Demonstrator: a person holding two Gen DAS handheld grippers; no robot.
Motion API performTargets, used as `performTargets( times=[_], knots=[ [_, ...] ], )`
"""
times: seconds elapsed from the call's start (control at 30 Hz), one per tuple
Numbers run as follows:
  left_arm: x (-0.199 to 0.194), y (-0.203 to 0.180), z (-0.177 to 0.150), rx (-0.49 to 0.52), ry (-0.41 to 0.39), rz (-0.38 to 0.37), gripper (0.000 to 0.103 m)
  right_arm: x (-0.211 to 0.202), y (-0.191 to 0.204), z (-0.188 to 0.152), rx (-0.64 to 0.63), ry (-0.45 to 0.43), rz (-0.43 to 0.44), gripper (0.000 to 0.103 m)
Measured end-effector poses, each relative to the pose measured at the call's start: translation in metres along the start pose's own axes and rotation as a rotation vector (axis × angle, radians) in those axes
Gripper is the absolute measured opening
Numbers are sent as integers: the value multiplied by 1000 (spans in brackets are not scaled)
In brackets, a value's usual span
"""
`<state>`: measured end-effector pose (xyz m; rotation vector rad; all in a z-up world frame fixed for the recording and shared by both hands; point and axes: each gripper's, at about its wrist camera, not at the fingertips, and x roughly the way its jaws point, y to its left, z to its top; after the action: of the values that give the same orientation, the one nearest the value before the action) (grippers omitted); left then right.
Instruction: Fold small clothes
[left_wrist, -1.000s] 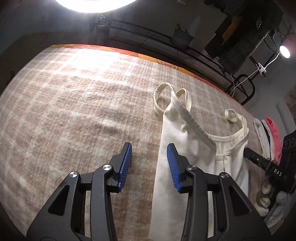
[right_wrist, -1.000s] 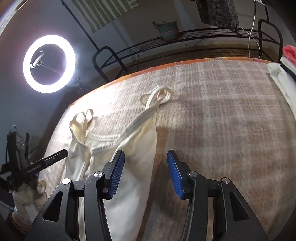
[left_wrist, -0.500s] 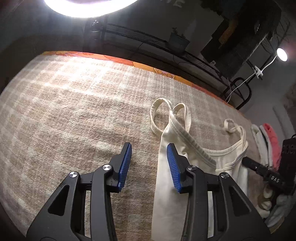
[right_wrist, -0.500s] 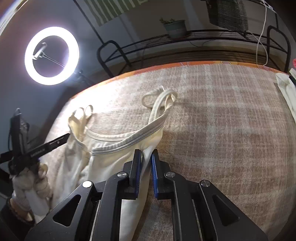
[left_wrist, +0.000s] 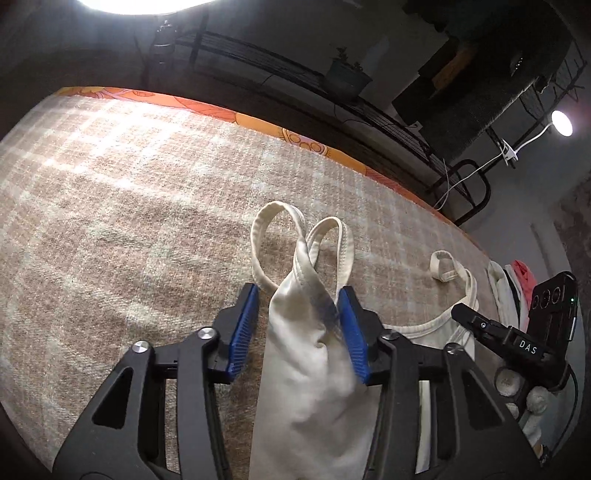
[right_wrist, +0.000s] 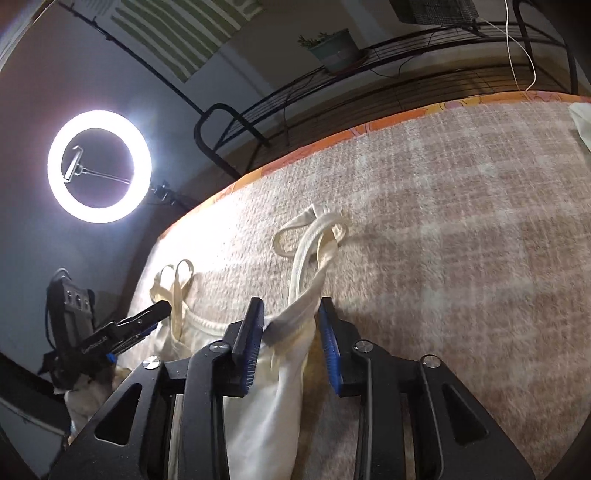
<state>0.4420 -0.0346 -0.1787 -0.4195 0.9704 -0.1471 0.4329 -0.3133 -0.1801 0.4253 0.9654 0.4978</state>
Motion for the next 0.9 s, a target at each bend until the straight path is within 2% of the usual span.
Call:
performTargets(
  times=[0.03,0.1,0.23,0.5,0.7,0.9],
  knots=[
    [2,3,0,-5,1,9,15,2,-1,0,8,1,0,8],
    [6,7,2,-35,8,-20,6,1,-1,0,14,-7,2,6],
    [0,13,-1,-69,5,-48,5,-6,3,0,11,-34,-1,5],
    [-33,1,-6,-29,-27,-48,4,-31,22,4,-56,-78,5,4],
    [-78,-3,-12,-6,-65,-58,4,-61,45,0,-105,-103,28,4],
    [-121,-8,-35,14,-80,-60,4,-96,70,-22,-154,-115,35,4]
  ],
)
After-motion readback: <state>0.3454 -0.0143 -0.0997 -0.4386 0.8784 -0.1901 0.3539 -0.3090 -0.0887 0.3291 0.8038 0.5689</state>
